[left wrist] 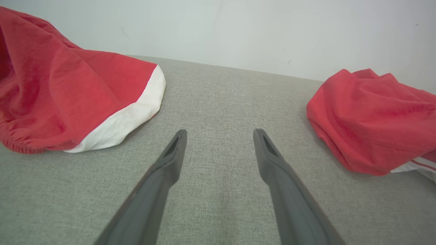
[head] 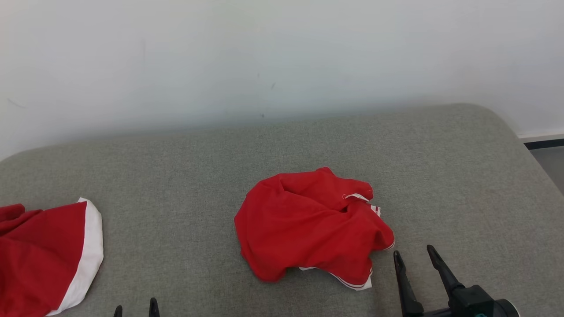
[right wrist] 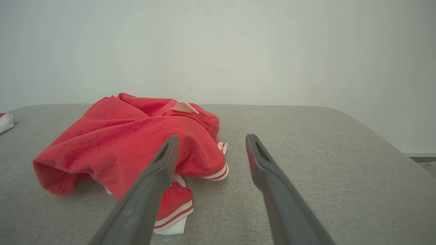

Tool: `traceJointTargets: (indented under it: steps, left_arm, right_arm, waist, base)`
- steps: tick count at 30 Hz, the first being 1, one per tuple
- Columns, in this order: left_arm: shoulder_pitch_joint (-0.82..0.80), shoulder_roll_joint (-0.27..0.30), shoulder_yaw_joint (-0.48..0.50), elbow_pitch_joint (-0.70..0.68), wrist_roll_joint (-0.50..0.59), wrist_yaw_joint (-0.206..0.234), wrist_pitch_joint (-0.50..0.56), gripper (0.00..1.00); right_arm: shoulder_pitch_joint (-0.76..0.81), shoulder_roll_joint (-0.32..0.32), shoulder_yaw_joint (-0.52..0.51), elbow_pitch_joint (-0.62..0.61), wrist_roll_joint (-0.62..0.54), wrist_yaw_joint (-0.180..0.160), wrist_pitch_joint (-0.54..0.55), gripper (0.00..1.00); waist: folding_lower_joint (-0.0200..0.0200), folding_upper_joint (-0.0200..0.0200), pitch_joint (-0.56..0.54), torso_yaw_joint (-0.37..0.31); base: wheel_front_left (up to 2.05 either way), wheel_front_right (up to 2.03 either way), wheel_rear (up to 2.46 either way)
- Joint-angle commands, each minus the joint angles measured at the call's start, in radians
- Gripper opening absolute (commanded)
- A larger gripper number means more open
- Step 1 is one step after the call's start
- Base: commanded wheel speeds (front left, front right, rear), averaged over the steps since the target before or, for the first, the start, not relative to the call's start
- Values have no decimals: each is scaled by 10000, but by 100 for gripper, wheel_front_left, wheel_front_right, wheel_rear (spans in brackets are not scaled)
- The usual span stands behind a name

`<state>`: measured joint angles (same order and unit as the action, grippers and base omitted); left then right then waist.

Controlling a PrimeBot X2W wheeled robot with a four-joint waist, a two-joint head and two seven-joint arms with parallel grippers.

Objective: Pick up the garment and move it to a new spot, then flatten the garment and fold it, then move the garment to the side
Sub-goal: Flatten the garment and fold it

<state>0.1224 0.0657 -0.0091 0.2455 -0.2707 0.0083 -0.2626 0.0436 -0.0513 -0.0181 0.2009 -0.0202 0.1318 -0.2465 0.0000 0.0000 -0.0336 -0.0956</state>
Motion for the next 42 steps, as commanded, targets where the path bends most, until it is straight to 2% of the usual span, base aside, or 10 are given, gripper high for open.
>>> traceJointTargets:
  steps: [1, 18, 24, 31, 38, 42]
  left_arm:
    - [-69, -22, -12, 39, 168, -58, -33, 100]
    - [-153, -82, -89, 99, 343, -160, -33, 100]
    - [-364, -88, -274, 193, 125, -332, 99, 100]
    - [-1404, -117, -649, 442, -639, -675, 1696, 100]
    - [-3278, -138, -628, 1272, -1626, -660, 3775, 100]
    - [-4357, 142, -510, 2058, -1789, -388, 4652, 100]
  right_arm:
    - [-17, 18, 22, -16, -21, -22, 8, 100]
    - [-30, 19, 20, -30, 28, -23, -40, 100]
    - [-49, 19, 42, -89, 65, -22, 11, 100]
    - [-151, 19, 106, -113, 157, -22, 30, 100]
    - [-275, 19, 251, -84, 263, -23, 2, 100]
    - [-388, 21, 338, -81, 324, -23, -20, 100]
  waist:
    - [0, 0, 22, 2]
    - [0, 0, 47, -85]
    - [0, 0, 68, -161]
    - [0, 0, 207, -490]
    - [0, 0, 464, -1332]
    - [0, 0, 716, -1931]
  base:
    - [0, 0, 0]
    - [0, 0, 0]
    - [0, 0, 0]
    - [0, 0, 0]
    - [0, 0, 0]
    - [0, 0, 0]
